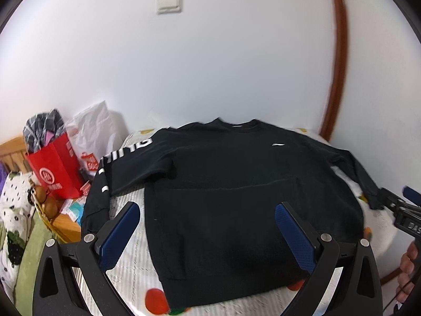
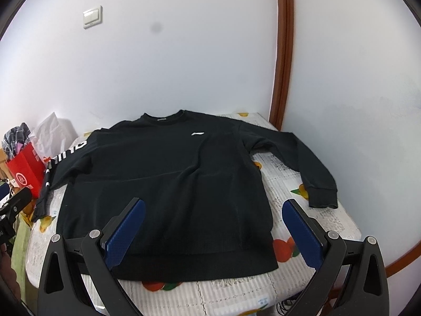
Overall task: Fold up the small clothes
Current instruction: 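Grasp the lettered sleeve cuff with the left tool and lift it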
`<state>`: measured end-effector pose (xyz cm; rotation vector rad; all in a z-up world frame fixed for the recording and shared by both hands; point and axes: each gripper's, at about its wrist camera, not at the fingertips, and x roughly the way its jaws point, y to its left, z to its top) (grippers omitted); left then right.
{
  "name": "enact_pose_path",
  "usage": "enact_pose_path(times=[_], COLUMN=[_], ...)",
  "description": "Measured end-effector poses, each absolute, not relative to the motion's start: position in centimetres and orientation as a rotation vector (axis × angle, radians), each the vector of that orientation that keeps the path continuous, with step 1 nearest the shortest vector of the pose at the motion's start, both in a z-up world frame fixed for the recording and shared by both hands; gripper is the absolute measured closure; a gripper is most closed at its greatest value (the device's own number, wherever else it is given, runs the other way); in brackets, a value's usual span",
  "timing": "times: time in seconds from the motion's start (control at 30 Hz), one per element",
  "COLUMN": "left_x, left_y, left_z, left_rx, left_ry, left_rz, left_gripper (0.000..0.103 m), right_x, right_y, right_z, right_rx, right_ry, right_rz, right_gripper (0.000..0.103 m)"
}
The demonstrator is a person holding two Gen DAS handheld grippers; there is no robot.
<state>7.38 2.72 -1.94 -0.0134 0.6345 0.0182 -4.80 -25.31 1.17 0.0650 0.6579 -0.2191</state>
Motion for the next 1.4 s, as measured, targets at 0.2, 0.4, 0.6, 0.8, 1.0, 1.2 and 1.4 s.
enact_pose_path(times=[0.2, 0.4, 0.6, 0.8, 1.0, 1.2, 1.4], left_x=[13.0, 16.4, 19.1, 20.3, 20.1, 19.4, 19.6], left_y=[7.3, 13.1, 18.4, 20.0, 20.9, 20.9, 17.2], left_z=[-6.4, -10.8, -14.9, -16.7, -16.6, -13.8, -8.6], left_rx=[-0.038, -0.081, -0.100, -0.053, -0.004, -0.048, -0.118], left_ry=[0.744, 0.826, 0.898, 0.911, 0.882, 0.850, 0.787], left_rz=[0.118, 0.239, 0.343, 0.391, 0.488, 0.445, 0.264], left_gripper=[0.000, 0.003, 0.021, 0.043, 0.088, 0.092, 0.092], right_x=[-0.4, 4.0, 6.4, 7.7, 7.7, 7.3, 6.9], right_y=[-26.5, -27.9, -27.2, -27.1, -27.0, -27.7, -29.2], right_z=[-2.3, -6.8, -9.2, -10.2, -10.6, -10.7, -9.6], right_rx=[0.062, 0.114, 0.054, 0.035, 0.018, 0.020, 0.052], right_ry=[0.718, 0.814, 0.871, 0.901, 0.901, 0.881, 0.847], right_rz=[-0.237, -0.238, -0.273, -0.293, -0.303, -0.285, -0.243], right_gripper=[0.001, 0.001, 0.001, 0.001, 0.001, 0.001, 0.001])
